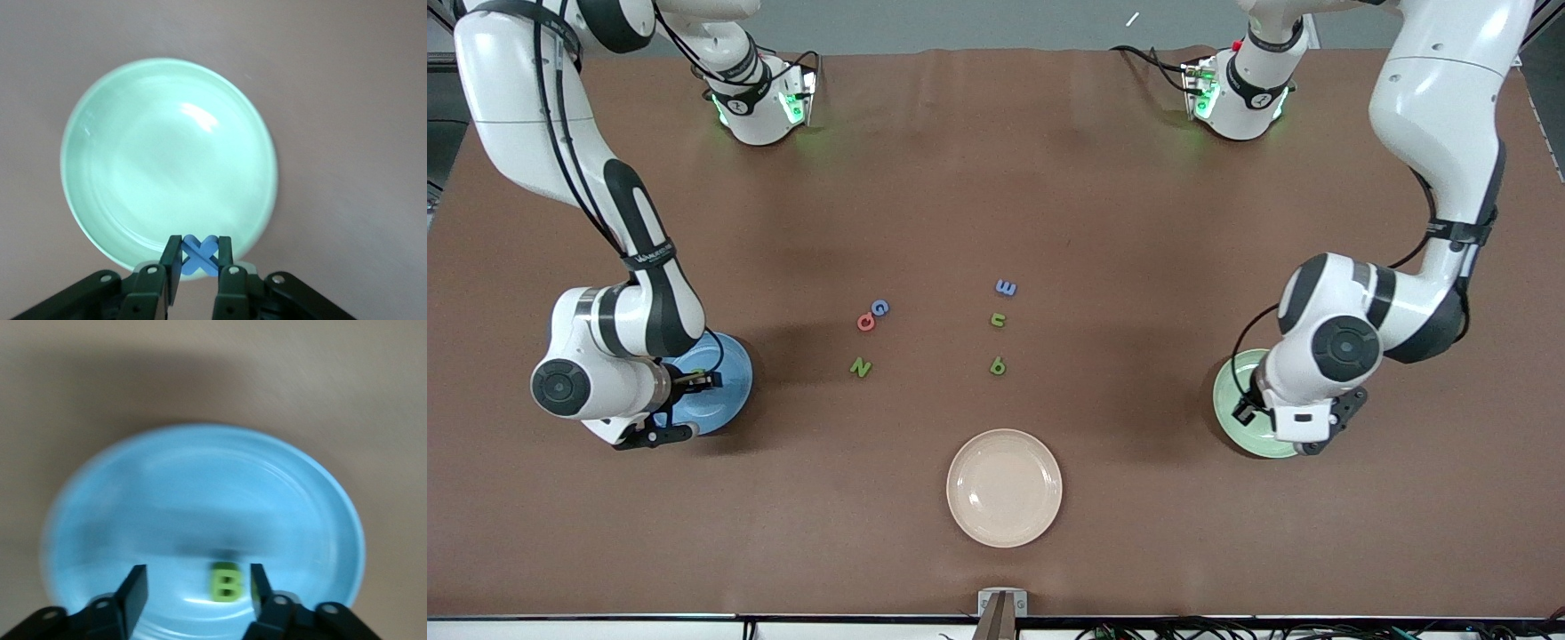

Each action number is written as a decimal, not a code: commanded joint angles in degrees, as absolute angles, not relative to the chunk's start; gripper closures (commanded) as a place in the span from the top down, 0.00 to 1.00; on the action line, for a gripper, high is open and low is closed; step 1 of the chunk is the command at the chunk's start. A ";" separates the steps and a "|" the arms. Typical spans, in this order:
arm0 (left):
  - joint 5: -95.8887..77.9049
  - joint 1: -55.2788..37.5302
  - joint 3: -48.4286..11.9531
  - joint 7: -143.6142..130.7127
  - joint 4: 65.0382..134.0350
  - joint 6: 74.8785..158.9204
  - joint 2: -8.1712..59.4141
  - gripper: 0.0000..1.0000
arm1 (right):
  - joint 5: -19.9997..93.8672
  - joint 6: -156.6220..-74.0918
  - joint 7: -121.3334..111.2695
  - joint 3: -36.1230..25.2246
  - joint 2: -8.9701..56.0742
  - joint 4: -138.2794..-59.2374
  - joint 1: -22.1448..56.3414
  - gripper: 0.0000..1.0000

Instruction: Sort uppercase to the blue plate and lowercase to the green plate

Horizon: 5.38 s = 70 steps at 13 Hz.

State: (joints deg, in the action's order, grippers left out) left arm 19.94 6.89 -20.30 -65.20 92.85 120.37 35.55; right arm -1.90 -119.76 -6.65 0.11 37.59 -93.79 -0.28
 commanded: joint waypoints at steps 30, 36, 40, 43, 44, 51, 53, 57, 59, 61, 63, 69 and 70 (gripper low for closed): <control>27.24 -20.12 -26.02 -46.62 83.58 139.73 48.87 0.86 | 12.66 -134.91 38.23 1.58 37.53 -103.45 20.30 0.23; 30.32 -21.53 -24.43 -33.49 83.23 148.42 51.85 0.75 | 11.34 -124.42 17.48 -5.96 36.91 -96.45 16.37 0.08; 30.85 -26.36 -19.43 -32.08 81.65 149.24 52.82 0.70 | 11.25 -114.44 1.70 -5.98 37.09 -87.90 7.56 0.08; 30.85 -26.54 -19.34 -32.17 81.74 149.24 53.44 0.64 | 11.16 -114.52 -8.84 -6.15 37.70 -88.51 3.35 0.17; 30.94 -27.07 -19.34 -32.25 81.74 149.24 53.52 0.62 | 11.16 -114.87 -10.36 -6.15 38.75 -89.03 2.99 0.27; 31.11 -27.33 -19.07 -32.17 82.00 149.24 53.96 0.53 | 12.04 -111.46 -2.77 -5.45 38.85 -91.58 5.62 0.84; 31.03 -27.33 -19.07 -32.52 82.00 149.24 54.31 0.52 | 13.96 -110.92 6.63 -5.10 36.57 -94.20 8.60 0.84; 31.20 -27.25 -19.07 -32.78 82.44 148.98 54.14 0.49 | 21.97 -116.60 17.20 -5.19 31.38 -104.39 15.71 0.85; 31.11 -27.25 -19.07 -32.78 82.44 148.97 54.23 0.35 | 22.15 -122.85 24.49 -5.19 30.76 -108.00 20.72 0.85; 31.03 -27.16 -19.07 -32.96 82.44 148.97 54.23 0.13 | 22.15 -125.93 30.56 -5.10 30.76 -109.51 24.68 0.85; 31.03 -26.37 -19.07 -33.57 82.79 148.36 53.44 0.02 | 22.15 -130.40 33.73 -5.18 30.76 -111.96 28.02 0.85; 30.32 -14.63 -22.74 -36.57 92.52 142.38 42.82 0.01 | 21.97 -134.38 35.25 -5.36 29.62 -115.75 30.32 0.83; 30.50 -10.85 -23.98 -35.52 95.25 142.38 40.63 0.01 | 21.97 -134.30 35.16 -5.36 29.53 -115.84 30.24 0.83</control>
